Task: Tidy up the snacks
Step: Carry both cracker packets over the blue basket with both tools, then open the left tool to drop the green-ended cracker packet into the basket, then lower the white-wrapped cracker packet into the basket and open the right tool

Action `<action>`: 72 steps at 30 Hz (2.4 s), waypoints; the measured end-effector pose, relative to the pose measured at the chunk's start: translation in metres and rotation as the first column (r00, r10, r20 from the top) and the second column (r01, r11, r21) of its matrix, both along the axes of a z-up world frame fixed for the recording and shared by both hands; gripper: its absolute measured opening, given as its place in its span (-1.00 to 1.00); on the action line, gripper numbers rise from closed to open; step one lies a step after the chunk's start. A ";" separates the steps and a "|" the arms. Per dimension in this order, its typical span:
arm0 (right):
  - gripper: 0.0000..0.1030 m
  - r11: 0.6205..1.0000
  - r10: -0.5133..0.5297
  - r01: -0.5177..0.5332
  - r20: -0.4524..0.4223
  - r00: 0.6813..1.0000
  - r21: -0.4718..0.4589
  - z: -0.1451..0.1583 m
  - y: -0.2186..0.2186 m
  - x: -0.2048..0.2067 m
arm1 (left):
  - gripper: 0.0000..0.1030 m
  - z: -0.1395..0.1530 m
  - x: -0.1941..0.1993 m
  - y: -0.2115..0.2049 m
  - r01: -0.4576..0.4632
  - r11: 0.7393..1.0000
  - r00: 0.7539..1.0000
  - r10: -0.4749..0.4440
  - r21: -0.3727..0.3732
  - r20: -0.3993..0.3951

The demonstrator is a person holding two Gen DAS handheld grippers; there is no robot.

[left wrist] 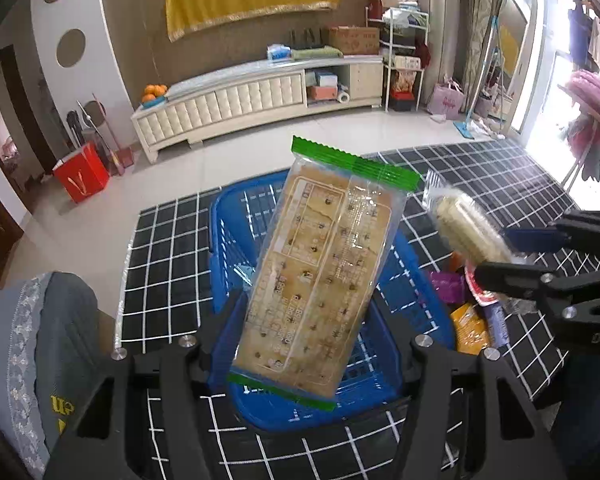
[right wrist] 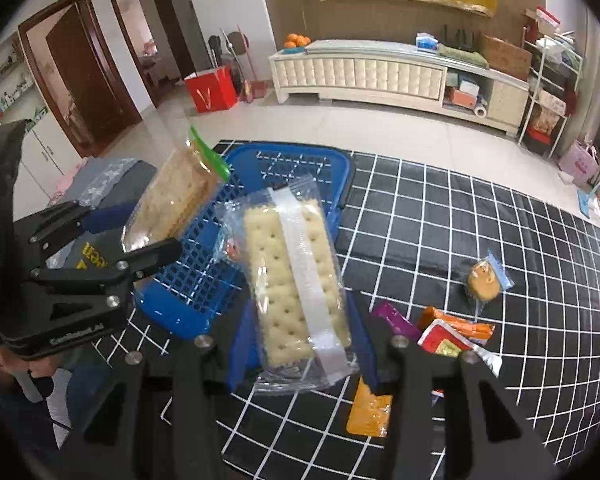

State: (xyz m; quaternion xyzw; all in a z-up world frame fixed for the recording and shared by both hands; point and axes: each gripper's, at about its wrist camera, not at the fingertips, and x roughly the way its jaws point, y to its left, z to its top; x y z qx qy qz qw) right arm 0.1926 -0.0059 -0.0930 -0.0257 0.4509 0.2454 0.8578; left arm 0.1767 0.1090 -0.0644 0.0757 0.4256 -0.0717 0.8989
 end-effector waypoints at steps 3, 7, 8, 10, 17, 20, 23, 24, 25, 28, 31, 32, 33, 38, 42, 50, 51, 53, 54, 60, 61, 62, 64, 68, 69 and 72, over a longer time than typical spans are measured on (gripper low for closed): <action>-0.03 1.000 -0.011 0.011 -0.010 1.000 -0.016 -0.006 0.003 0.003 | 0.11 -0.019 0.009 0.000 0.025 1.000 0.999 -0.025 0.005 -0.038; -0.03 0.999 -0.034 0.033 -0.028 0.999 -0.023 -0.010 -0.001 0.005 | 0.11 -0.041 0.017 -0.008 0.083 0.997 0.992 -0.082 0.002 -0.092; -0.03 0.999 -0.038 0.037 -0.030 0.999 -0.027 -0.010 -0.001 0.004 | 0.11 -0.045 0.018 -0.011 0.094 0.996 0.991 -0.093 0.011 -0.099; -0.03 0.998 -0.048 0.046 -0.040 0.998 -0.032 -0.012 -0.004 0.005 | 0.12 -0.050 0.019 -0.016 0.111 0.994 0.988 -0.109 0.010 -0.110; -0.03 0.998 -0.053 0.052 -0.051 0.997 -0.027 -0.010 -0.005 0.000 | 0.37 -0.058 0.014 -0.020 0.112 0.994 0.978 -0.110 0.006 -0.176; -0.03 0.999 -0.049 0.049 -0.054 0.997 -0.012 -0.007 -0.007 -0.006 | 0.39 -0.051 0.007 -0.014 0.077 0.997 0.983 -0.075 0.002 -0.167; -0.03 0.999 -0.039 0.039 -0.052 0.998 0.005 -0.002 -0.008 -0.011 | 0.40 -0.042 -0.001 -0.007 0.038 0.999 0.985 -0.043 -0.033 -0.167; -0.03 0.999 -0.033 0.034 -0.046 0.998 0.009 0.001 -0.007 -0.013 | 0.40 -0.038 -0.003 -0.005 0.028 0.999 0.987 -0.034 -0.036 -0.159; -0.03 1.000 -0.028 0.029 -0.043 0.999 0.011 0.003 -0.006 -0.013 | 0.40 -0.032 -0.007 -0.004 0.018 0.999 0.989 -0.024 -0.039 -0.146; -0.03 1.000 -0.004 0.004 -0.038 0.999 0.015 0.009 0.001 -0.015 | 0.40 -0.017 -0.016 0.004 -0.010 0.999 0.993 0.005 -0.045 -0.114; -0.03 1.000 0.027 -0.027 -0.026 0.999 0.005 0.014 0.013 -0.014 | 0.41 -0.003 -0.022 0.013 -0.040 0.998 0.996 0.035 -0.057 -0.086; -0.03 0.999 0.038 -0.038 -0.024 0.999 0.003 0.015 0.018 -0.013 | 0.41 0.000 -0.024 0.017 -0.050 0.997 0.996 0.045 -0.060 -0.082; -0.03 0.999 0.047 -0.047 -0.024 0.999 0.001 0.015 0.023 -0.012 | 0.42 0.003 -0.027 0.023 -0.060 0.996 0.996 0.055 -0.064 -0.077; -0.03 0.995 0.100 -0.101 -0.028 0.995 -0.027 0.014 0.053 -0.002 | 0.42 0.004 -0.033 0.048 -0.112 0.991 0.991 0.106 -0.067 -0.082; -0.03 0.989 0.129 -0.132 -0.048 0.991 -0.069 0.002 0.074 0.004 | 0.42 -0.003 -0.033 0.068 -0.151 0.985 0.985 0.143 -0.086 -0.093; -0.03 0.978 0.156 -0.169 -0.112 0.981 -0.124 -0.027 0.105 0.019 | 0.42 -0.020 -0.030 0.088 -0.179 0.974 0.979 0.162 -0.136 -0.126; -0.03 0.977 0.157 -0.171 -0.118 0.981 -0.127 -0.029 0.107 0.019 | 0.42 -0.022 -0.029 0.089 -0.180 0.974 0.978 0.163 -0.137 -0.128; -0.03 0.972 0.166 -0.185 -0.138 0.977 -0.142 -0.037 0.113 0.021 | 0.42 -0.026 -0.028 0.091 -0.181 0.974 0.977 0.163 -0.134 -0.135; -0.03 0.970 0.170 -0.191 -0.141 0.975 -0.150 -0.040 0.116 0.020 | 0.42 -0.028 -0.027 0.091 -0.185 0.975 0.976 0.167 -0.125 -0.137; -0.03 0.967 0.177 -0.201 -0.161 0.971 -0.154 -0.050 0.119 0.023 | 0.42 -0.037 -0.025 0.097 -0.201 0.972 0.972 0.183 -0.118 -0.151; -0.03 0.966 0.180 -0.205 -0.160 0.971 -0.157 -0.050 0.120 0.023 | 0.42 -0.038 -0.025 0.099 -0.206 0.971 0.970 0.188 -0.117 -0.154; -0.03 0.964 0.184 -0.210 -0.159 0.970 -0.166 -0.051 0.121 0.023 | 0.42 -0.039 -0.025 0.099 -0.211 0.970 0.969 0.192 -0.118 -0.155; -0.01 0.962 0.183 -0.210 -0.155 0.971 -0.175 -0.054 0.123 0.023 | 0.42 -0.040 -0.025 0.101 -0.220 0.968 0.967 0.200 -0.124 -0.160; 0.08 0.963 0.188 -0.213 -0.158 0.969 -0.166 -0.055 0.123 0.025 | 0.42 -0.039 -0.029 0.101 -0.239 0.964 0.962 0.218 -0.121 -0.162; 0.24 0.964 0.185 -0.210 -0.154 0.971 -0.161 -0.055 0.122 0.025 | 0.42 -0.038 -0.031 0.101 -0.244 0.962 0.961 0.224 -0.121 -0.162; 0.75 0.962 0.202 -0.219 -0.118 0.972 -0.161 -0.049 0.122 0.021 | 0.42 -0.034 -0.036 0.098 -0.267 0.958 0.956 0.248 -0.109 -0.155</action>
